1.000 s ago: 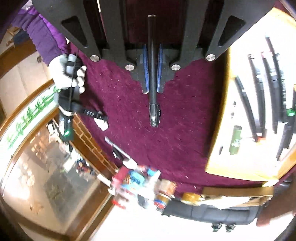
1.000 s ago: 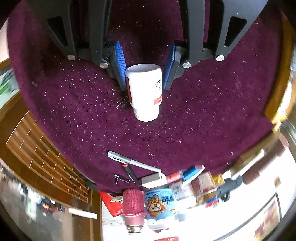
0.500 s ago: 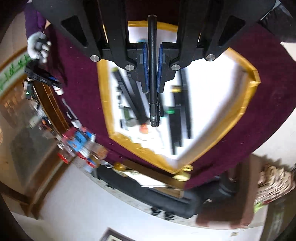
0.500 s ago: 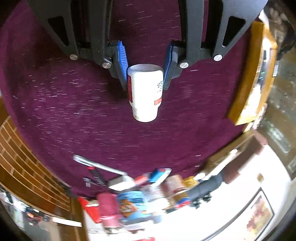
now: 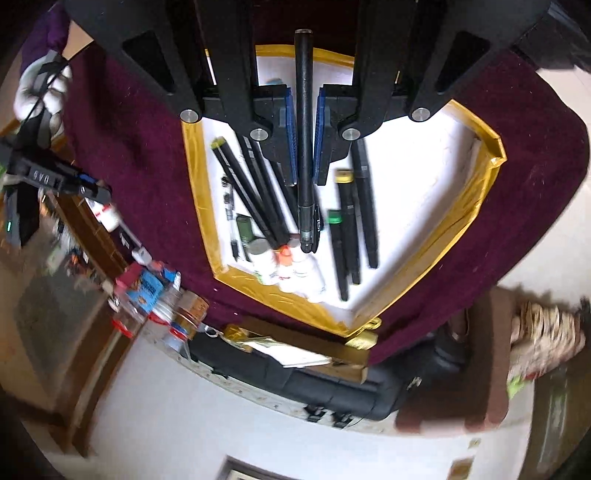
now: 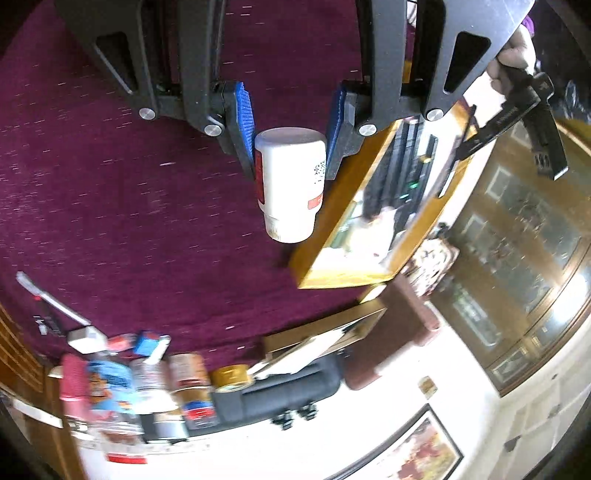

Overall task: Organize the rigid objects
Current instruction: 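Carry the pen into the tray and open the left gripper while the right carries the bottle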

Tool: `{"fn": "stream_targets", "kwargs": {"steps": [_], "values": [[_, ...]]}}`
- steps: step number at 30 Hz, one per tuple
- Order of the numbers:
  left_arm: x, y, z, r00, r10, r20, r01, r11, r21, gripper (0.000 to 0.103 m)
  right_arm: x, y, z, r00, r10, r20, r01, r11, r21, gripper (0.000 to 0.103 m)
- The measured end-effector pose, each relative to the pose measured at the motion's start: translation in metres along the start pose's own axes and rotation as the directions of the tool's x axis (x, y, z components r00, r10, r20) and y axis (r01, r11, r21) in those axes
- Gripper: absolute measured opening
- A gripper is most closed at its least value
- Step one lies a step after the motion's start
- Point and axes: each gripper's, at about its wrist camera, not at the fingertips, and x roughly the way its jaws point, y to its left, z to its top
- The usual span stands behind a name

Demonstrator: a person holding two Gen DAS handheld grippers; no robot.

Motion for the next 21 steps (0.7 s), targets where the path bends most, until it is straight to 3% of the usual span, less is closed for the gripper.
{"fn": "stream_targets", "kwargs": {"steps": [6,21], "values": [[-0.004,-0.043,-0.006,1.0,0.024,0.011,-0.025,0.99,0.136,0.006,0.016,0.025,-0.018,0.998,0.049,-0.038,-0.049,0.999,-0.021,0.031],[-0.002,-0.079,-0.014,0.998,0.062,-0.014,-0.056,0.966,0.251,0.006,0.011,0.02,-0.032,0.997,0.06,-0.041,-0.06,0.998,0.002,0.031]]}}
